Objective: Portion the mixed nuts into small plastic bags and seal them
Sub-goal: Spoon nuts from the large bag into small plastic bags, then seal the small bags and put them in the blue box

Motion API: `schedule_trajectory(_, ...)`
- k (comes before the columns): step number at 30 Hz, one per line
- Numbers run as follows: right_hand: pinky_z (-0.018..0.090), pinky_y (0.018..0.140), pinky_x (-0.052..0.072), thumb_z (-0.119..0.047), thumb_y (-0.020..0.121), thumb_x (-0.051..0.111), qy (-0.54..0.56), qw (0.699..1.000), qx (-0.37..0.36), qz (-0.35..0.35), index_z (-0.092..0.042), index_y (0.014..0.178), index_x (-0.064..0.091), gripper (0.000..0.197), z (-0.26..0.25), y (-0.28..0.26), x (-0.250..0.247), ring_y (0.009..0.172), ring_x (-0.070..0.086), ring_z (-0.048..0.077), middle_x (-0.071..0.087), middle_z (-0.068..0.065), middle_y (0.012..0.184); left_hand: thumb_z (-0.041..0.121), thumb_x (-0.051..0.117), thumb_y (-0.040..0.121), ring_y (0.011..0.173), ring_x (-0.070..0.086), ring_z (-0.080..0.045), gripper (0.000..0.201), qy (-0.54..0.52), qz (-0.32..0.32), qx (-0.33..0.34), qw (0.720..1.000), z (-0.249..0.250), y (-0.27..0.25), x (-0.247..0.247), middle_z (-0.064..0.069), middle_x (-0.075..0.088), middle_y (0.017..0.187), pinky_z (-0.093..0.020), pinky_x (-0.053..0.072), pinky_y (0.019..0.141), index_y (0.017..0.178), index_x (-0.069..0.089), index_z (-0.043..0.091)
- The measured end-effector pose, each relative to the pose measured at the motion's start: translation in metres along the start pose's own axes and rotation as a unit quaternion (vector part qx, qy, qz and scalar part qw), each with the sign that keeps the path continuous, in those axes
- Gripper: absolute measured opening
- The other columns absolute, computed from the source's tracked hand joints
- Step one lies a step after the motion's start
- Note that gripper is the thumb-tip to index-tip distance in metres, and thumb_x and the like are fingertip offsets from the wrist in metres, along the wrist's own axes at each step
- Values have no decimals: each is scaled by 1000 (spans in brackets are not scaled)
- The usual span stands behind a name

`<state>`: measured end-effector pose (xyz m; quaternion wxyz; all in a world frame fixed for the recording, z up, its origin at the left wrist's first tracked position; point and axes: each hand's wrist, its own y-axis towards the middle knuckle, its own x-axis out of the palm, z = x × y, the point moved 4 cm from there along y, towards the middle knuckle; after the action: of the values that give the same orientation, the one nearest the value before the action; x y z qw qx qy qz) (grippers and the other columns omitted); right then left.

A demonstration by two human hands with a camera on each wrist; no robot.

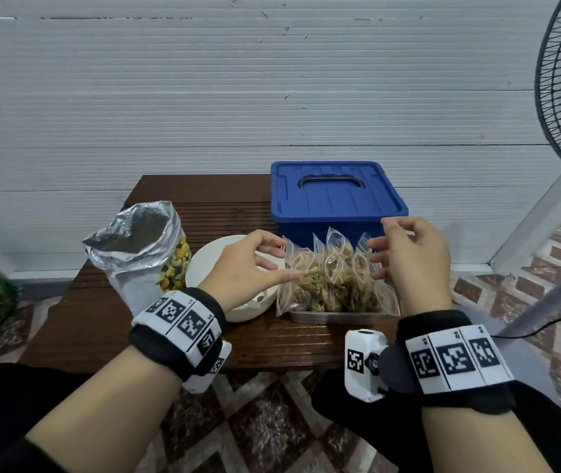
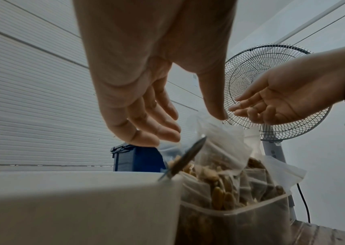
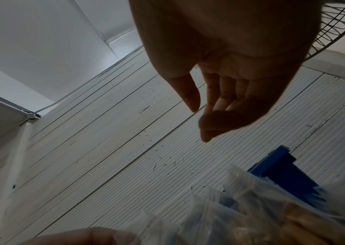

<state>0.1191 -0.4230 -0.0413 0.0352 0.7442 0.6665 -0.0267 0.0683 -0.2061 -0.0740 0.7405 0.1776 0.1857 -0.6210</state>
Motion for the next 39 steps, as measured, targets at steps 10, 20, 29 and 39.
schedule_trajectory(10,44,69,58,-26,95,53,-42,996,-64,-36,-26,88,57,9,-19,-7,41,71,66,18,69,1,77,29,70,86,75,59,10,19,12,108,33,994,3,-11,-62,12,67,97,-4,44,69,103,62,26)
schedule_trajectory(20,32,55,56,-22,95,56,-71,978,-79,-178,-25,83,62,14,-24,-47,119,69,64,20,68,3,76,24,66,90,89,60,0,9,26,291,28,956,-12,-39,-166,14,66,96,-9,45,76,98,66,28)
schedule_trajectory(29,31,81,49,-20,95,52,-102,953,-51,-280,-23,93,61,10,-26,-48,221,92,59,15,60,-5,92,44,54,94,84,62,-11,24,-10,268,-196,943,-76,-42,-199,1,61,101,-24,48,79,93,57,20)
schedule_trajectory(39,32,83,42,-32,101,40,-162,927,16,-339,-16,100,53,21,-32,-29,282,84,51,13,54,-4,88,19,66,90,73,61,-12,17,-272,205,-245,908,-89,-39,-197,-2,69,88,-26,54,55,105,59,14)
